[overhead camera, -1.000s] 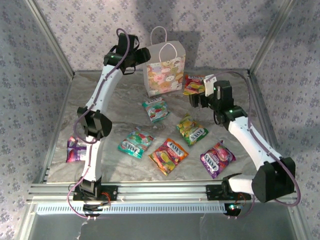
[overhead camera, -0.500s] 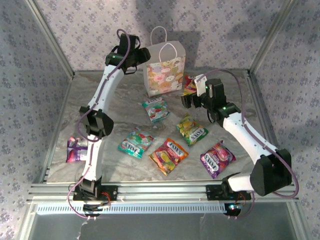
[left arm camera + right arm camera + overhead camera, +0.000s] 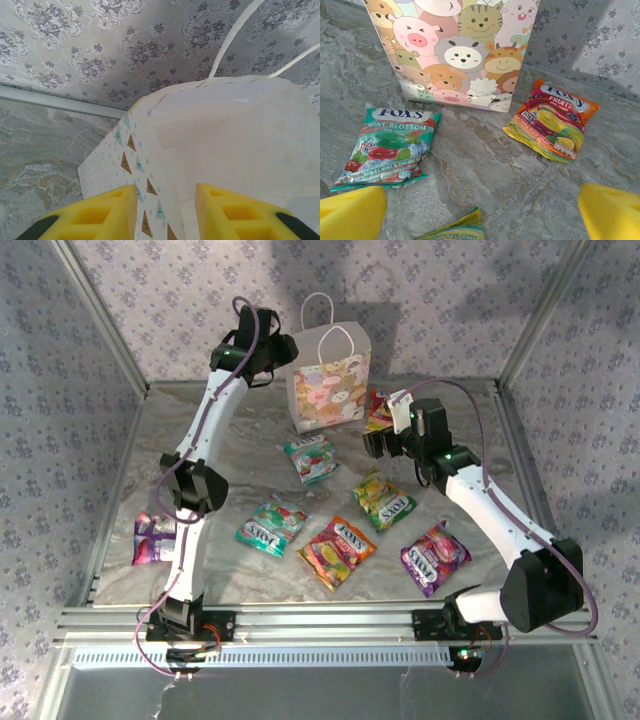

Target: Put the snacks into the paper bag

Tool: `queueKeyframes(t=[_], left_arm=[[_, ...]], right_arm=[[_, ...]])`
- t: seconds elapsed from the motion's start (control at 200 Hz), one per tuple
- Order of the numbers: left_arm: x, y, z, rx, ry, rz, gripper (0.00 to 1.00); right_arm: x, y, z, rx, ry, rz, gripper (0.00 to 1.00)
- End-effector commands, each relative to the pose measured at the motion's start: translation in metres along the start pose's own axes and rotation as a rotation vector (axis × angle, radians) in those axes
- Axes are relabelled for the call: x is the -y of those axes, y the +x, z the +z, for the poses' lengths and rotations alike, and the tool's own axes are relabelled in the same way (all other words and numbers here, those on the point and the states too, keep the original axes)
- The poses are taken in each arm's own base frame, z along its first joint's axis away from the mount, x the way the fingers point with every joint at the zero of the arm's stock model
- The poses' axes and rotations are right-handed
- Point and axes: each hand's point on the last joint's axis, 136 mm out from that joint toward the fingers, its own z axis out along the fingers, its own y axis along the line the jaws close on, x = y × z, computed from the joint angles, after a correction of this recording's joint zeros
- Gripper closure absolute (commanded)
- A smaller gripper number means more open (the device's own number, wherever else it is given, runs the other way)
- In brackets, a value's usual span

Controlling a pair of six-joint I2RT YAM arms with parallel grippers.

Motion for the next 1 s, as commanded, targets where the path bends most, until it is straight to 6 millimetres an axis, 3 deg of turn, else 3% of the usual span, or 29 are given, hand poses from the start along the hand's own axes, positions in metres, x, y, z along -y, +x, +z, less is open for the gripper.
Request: queueKeyframes(t=[0.0,0.41,0.735,0.875,0.999], left_arm=[[0.002,0.0,0.0,-0.003,0.006,-0.002,0.63],[0.002,0.011,0.015,-0.035,0.021,-0.029,0.64],[0.0,0.002,-0.004,-0.015,-0.011,-0.003,0.68],[-0.006,0.004,-0.006,-0.023,-0.038,0.003,0.8],[-0.008,0.002,-0.012,-0.022,-0.049,0.004,0.78]], right_arm=[[0.003,-0.01,-0.01,0.024,0.023,-0.018,0.0],[0.006,-0.007,-0.016,0.023,0.042,-0.024,0.0],[0.007,-0.008,-0.017,0.029,0.047,-0.023,0.0],[0.007,-0.005,-0.015,0.02,0.049,-0.023,0.0],[0.007,-0.005,-0.016,0.016,0.049,-0.024,0.0]])
